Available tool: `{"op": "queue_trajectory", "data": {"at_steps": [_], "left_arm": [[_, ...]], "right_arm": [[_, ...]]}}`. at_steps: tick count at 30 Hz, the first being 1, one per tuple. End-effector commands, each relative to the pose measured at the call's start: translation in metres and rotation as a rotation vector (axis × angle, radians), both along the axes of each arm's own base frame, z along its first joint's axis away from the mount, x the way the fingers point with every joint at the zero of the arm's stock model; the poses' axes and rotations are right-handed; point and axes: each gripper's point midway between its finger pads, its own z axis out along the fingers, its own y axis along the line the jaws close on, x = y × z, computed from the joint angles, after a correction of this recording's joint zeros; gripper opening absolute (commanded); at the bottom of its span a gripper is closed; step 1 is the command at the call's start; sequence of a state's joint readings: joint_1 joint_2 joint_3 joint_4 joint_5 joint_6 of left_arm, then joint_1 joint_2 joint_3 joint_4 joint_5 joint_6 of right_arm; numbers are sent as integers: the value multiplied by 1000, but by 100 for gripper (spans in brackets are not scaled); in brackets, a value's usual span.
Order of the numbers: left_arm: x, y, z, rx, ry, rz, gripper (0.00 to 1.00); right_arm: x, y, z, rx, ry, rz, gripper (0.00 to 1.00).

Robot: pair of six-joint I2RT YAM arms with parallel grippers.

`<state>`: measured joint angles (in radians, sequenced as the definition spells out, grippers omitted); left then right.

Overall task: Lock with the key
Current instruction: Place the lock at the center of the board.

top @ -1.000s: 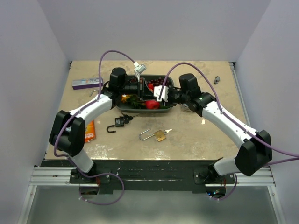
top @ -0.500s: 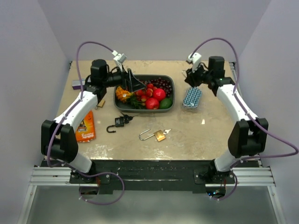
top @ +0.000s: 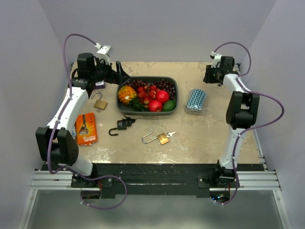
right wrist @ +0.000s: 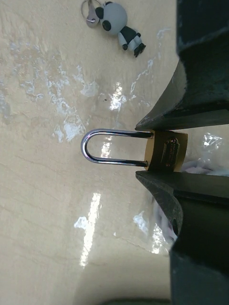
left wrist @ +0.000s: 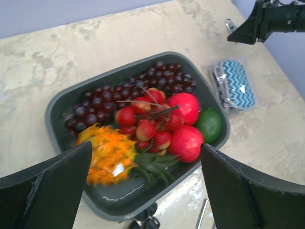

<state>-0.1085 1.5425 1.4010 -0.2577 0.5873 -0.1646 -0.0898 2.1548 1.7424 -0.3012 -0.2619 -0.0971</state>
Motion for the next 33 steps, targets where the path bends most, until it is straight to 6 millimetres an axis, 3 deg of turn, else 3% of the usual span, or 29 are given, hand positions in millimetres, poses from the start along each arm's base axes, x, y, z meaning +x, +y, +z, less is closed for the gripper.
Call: {"op": "queue_trajectory", "data": {"at_steps": [1, 6, 10, 17, 28, 30, 31, 32, 33], "left_arm": [[3, 16, 1, 72, -10, 42, 99], [-2, 18, -11, 84, 42, 38, 99], [-7, 21, -22, 110, 71, 44, 99], [-8, 20, -25, 99, 75, 39, 99], [-13, 21, -31, 109, 85, 34, 99], [-13, 21, -31, 108, 86, 36, 99], [-13, 21, -31, 110, 85, 36, 99], [-13, 20, -30, 107, 84, 34, 99], [-13, 20, -31, 107, 85, 32, 99]], "right_arm": [[29, -5, 21, -2, -67, -64, 0], [33, -13, -7, -31, -32, -87, 0], [33, -17, -20, -36, -15, -82, 0], [38, -23, -38, -58, -5, -87, 5], [39, -36, -44, -79, 14, -103, 9], [38, -41, -45, -83, 21, -113, 16], [37, -41, -46, -85, 24, -111, 23], [37, -43, -46, -85, 24, -114, 37], [37, -44, -46, -87, 23, -116, 41]]}}
